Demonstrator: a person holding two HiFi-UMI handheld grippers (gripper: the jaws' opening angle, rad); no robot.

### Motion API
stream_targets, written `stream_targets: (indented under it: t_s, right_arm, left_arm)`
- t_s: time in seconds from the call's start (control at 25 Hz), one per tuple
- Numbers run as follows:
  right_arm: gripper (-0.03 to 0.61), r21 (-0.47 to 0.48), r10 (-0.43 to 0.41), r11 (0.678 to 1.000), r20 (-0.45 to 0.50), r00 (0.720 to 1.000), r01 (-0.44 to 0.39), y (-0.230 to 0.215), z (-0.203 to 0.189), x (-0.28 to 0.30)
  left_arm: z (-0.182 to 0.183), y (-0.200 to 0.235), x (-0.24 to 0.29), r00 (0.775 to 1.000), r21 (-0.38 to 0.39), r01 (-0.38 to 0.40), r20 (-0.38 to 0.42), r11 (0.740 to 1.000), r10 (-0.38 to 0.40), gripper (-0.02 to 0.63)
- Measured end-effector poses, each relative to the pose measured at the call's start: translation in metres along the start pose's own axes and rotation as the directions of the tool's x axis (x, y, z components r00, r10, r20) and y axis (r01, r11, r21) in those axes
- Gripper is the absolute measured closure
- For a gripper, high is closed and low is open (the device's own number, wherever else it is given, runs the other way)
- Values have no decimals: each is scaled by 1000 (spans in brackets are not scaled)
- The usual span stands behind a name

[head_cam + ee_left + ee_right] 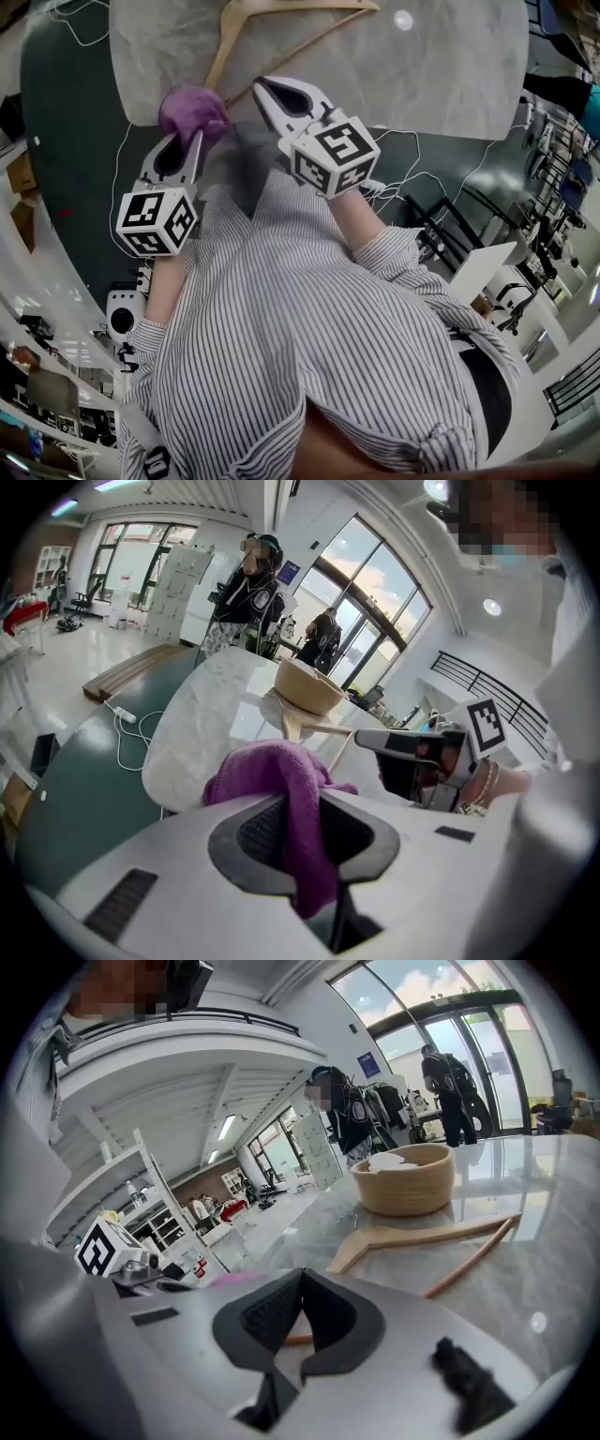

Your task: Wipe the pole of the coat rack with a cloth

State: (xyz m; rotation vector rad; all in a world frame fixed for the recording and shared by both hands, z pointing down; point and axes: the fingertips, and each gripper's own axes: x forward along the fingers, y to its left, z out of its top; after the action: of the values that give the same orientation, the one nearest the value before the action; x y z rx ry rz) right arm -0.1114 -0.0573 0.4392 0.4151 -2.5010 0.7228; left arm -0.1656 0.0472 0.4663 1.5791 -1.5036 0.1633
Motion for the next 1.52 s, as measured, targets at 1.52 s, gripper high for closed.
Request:
stream_targets:
  t_s: [1.52]
  right_arm:
    - [565, 94, -44, 995, -6, 999, 45, -31, -15, 5]
  left_arm:
    - [16, 8, 52, 994, 80, 29, -111, 996, -20, 534]
